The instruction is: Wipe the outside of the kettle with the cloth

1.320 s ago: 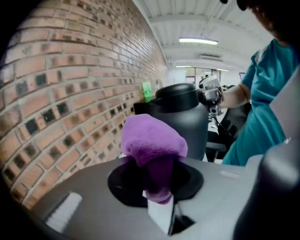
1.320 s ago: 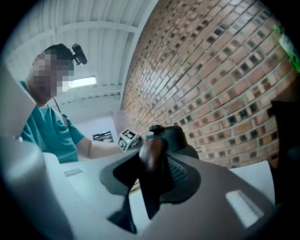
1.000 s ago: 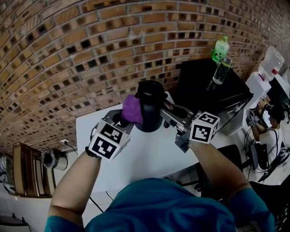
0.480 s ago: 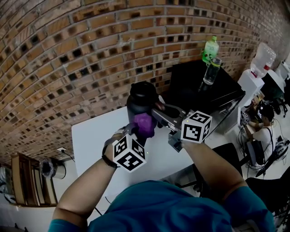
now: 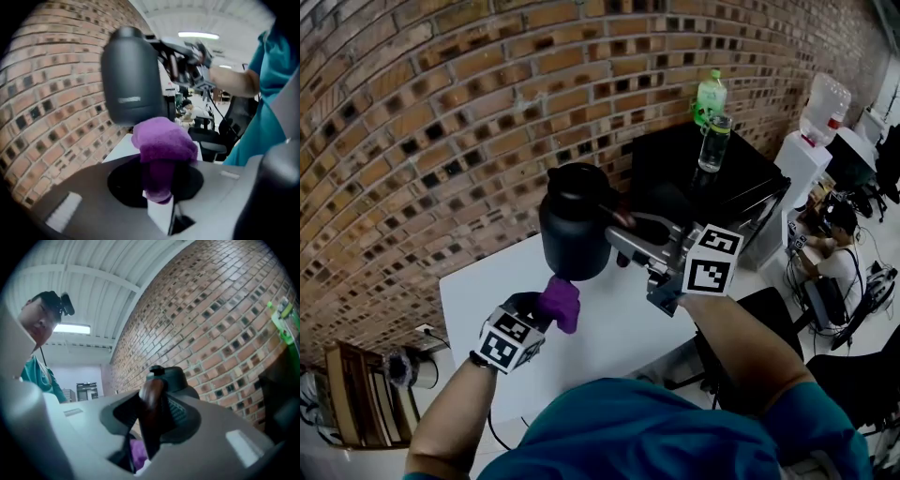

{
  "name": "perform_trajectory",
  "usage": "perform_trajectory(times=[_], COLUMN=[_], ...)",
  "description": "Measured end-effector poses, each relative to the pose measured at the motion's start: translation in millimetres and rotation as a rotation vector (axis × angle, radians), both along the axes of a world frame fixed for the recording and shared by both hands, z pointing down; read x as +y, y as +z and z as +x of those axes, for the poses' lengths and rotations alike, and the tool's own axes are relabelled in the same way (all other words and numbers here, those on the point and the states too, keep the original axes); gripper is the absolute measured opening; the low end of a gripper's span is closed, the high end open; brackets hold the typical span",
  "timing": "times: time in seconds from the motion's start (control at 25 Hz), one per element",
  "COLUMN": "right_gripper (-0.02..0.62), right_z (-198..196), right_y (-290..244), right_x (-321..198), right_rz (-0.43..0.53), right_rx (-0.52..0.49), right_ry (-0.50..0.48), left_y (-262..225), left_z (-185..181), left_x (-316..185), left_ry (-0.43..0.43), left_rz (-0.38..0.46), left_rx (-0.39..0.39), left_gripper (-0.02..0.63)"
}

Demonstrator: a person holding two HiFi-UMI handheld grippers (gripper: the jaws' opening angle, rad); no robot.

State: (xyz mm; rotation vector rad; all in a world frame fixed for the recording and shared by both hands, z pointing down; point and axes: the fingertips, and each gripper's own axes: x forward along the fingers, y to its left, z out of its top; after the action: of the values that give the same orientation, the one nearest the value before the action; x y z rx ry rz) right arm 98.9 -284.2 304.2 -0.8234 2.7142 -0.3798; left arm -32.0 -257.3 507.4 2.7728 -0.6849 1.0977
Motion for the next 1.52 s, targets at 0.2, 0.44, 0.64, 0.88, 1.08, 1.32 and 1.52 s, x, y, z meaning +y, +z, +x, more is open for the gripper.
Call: perform_trajectory(times=[0.2,0.44,0.64,0.88,1.08,1.32,1.52], right_gripper=[0.117,0.117,0.117,0.117,0.117,0.117,0.115], right_z=[3,-12,-7,5,2,-15,-41], right_y=[-2,2,-9,-14,8,90,183], right_x=[31,57,61,54,40,22,10], right_rz=[0.032,0.03,0.048,0.046,0.029,-0.084,-0.168], right_rx=[-0.011,-0.056,-0.086,-0.123,-0.045,0.078,0.213], right_ry=[-0.117,-0.212,-0.214,-0.185,-0.158,-0.155,-0.175], left_y=[-106,-135,-83,3,38,56,59], left_z=[-28,-13,-16,-16,-50,-105,-126], left_x=[-35,-33,-13,23,40,66,86], left_ry=[-0.012,0.192,0.273,0.301,0.153,0.0,-0.07], left_rz=[0.153,0.24,0.188,0.041,-0.078,-0.151,-0.181], left_rx=[0.232,0.104,-0.009,-0.058,0.005,0.045,0.071], left_gripper=[0.072,0.072,0.072,0.072,0.072,0.072,0.072])
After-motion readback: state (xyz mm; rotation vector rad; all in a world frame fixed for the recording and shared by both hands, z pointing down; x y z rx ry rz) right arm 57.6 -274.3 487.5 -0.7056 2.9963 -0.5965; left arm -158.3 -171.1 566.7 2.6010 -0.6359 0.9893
